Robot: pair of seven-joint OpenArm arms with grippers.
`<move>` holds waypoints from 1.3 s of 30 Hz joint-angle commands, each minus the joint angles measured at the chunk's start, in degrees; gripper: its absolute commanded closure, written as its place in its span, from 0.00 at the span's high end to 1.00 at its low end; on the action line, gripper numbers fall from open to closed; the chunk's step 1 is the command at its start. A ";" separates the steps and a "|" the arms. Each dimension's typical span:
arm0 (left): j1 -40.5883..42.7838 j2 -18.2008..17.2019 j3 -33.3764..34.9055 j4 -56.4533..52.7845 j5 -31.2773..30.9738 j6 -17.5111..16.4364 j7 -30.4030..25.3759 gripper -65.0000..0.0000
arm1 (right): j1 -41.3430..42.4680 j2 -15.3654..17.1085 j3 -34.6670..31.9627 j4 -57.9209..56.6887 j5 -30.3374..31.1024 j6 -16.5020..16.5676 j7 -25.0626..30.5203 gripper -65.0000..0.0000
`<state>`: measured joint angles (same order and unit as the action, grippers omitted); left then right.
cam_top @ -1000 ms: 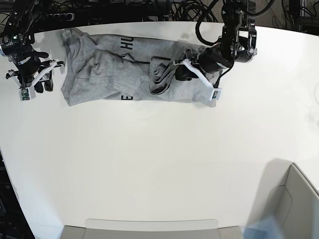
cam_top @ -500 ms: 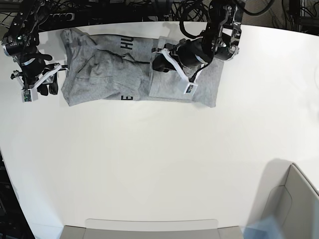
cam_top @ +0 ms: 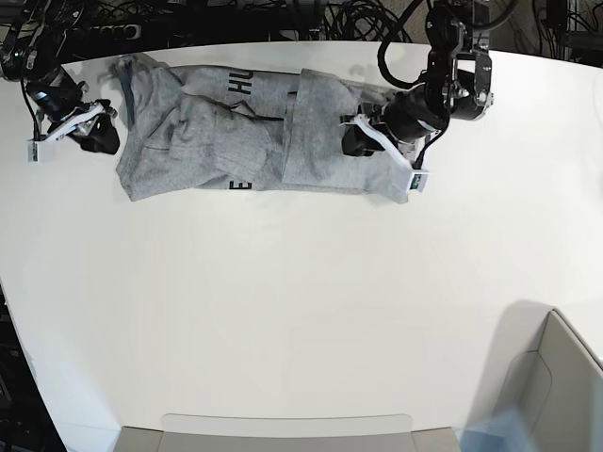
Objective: Fold the T-shirt properly
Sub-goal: 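Grasp the strip end with the right gripper and push it toward the left gripper, then fold the strip end over the bundle with the right gripper, releasing the left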
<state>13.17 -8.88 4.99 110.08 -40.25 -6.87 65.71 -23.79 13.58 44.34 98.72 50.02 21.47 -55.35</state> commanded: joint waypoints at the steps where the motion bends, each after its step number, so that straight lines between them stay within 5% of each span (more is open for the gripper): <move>1: -0.47 -0.21 0.06 1.08 -0.76 -0.29 -0.79 0.14 | -0.43 1.14 0.81 -1.53 3.74 0.20 1.33 0.34; 7: -0.38 -0.04 0.06 0.99 -0.76 -0.29 -0.79 0.14 | -0.52 1.49 0.28 -10.50 7.43 6.97 1.07 0.34; 30: 0.06 -0.21 -0.38 0.99 -0.50 -0.29 -1.05 0.14 | 8.27 -2.38 -19.33 -14.89 5.76 7.05 1.33 0.33; 36: 0.06 -0.21 -0.47 0.99 -0.50 -0.29 -0.88 0.14 | 12.58 -2.46 -22.49 -14.80 -5.67 6.97 1.33 0.00; 39: 0.06 -0.21 -0.47 1.08 -0.67 -0.29 -0.88 0.14 | 14.78 -2.29 -22.14 -15.24 -11.12 6.97 1.33 0.00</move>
<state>13.52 -8.91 4.71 110.08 -40.12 -6.85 65.56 -9.69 10.46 21.80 83.02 39.48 28.18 -54.46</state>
